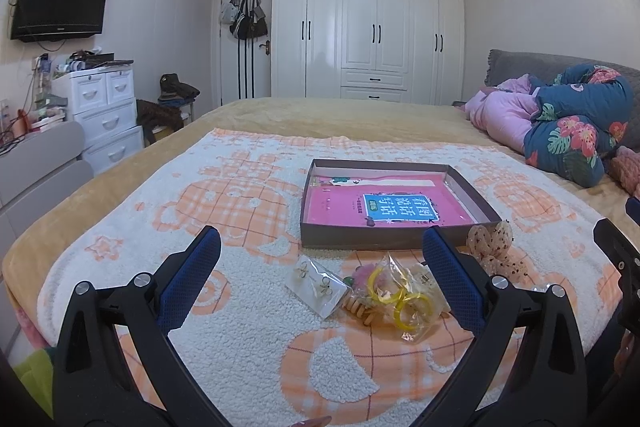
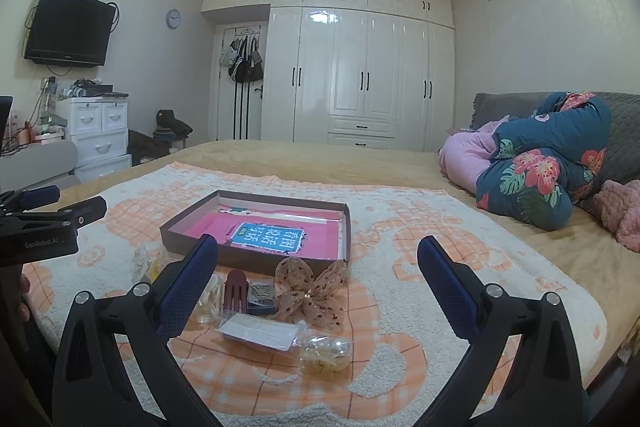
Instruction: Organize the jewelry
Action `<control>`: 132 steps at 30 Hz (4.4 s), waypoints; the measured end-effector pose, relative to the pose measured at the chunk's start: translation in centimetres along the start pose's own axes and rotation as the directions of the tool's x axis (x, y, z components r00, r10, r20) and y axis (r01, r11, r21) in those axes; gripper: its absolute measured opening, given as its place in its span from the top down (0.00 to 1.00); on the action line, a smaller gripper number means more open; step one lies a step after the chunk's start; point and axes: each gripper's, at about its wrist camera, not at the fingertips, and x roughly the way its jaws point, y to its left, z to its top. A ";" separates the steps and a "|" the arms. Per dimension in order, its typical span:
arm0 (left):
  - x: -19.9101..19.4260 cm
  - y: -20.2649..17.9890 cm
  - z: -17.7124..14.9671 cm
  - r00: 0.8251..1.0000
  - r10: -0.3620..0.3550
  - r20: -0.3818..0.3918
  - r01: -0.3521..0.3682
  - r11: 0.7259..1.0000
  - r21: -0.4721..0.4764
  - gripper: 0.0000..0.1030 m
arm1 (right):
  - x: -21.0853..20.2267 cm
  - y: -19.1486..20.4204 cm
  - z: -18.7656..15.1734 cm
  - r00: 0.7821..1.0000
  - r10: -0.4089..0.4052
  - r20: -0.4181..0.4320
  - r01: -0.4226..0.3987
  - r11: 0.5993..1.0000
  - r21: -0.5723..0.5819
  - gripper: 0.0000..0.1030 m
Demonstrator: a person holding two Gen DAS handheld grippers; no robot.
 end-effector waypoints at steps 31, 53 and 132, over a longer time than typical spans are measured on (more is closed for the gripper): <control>0.0 0.2 0.1 1.000 0.001 -0.012 -0.001 1.000 0.007 0.10 | 0.1 0.1 0.0 1.000 0.011 -0.006 -0.011 1.000 -0.011 0.06; 3.7 0.3 -1.8 0.974 -0.094 -0.205 0.093 0.996 -0.013 0.10 | 2.5 1.8 -1.7 0.989 0.059 -0.138 -0.070 0.994 -0.079 0.06; 14.7 2.7 1.1 0.885 -0.363 -0.292 0.263 0.907 -0.330 0.64 | 13.0 -3.5 -2.8 0.921 0.110 -0.374 -0.086 0.993 0.081 0.57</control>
